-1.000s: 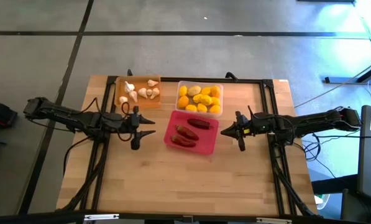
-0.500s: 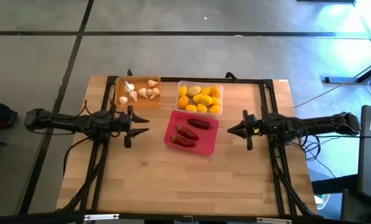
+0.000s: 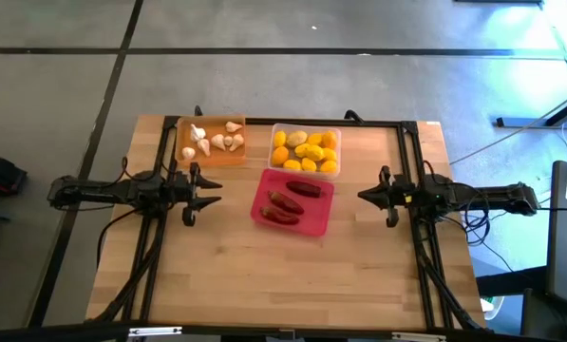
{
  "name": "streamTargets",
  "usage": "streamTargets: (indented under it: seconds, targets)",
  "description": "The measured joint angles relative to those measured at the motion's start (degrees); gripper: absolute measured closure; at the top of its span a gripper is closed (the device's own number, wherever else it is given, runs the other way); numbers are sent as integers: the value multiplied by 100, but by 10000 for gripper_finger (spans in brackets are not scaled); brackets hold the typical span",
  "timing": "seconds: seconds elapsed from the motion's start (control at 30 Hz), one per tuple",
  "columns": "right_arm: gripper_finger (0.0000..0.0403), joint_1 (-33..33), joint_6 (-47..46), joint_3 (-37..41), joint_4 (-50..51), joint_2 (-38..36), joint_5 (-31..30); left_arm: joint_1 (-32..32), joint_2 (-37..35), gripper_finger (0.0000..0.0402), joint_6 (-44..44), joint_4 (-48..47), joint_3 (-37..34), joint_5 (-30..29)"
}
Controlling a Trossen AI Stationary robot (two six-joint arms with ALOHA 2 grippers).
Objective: Sort produce into baskets
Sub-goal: Return to Home Position
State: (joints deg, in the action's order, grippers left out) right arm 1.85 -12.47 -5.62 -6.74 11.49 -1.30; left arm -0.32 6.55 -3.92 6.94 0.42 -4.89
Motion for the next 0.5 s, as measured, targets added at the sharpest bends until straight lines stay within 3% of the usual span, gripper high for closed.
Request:
streamTargets:
  seconds: [0.3,0.5]
  targets:
    - [393,0,82,449,96,-858,27,0,-632,231,13,-436,3,9]
    - [393,0,81,489,356,-1135,86,-7,-639,231,-63,-589,7,86]
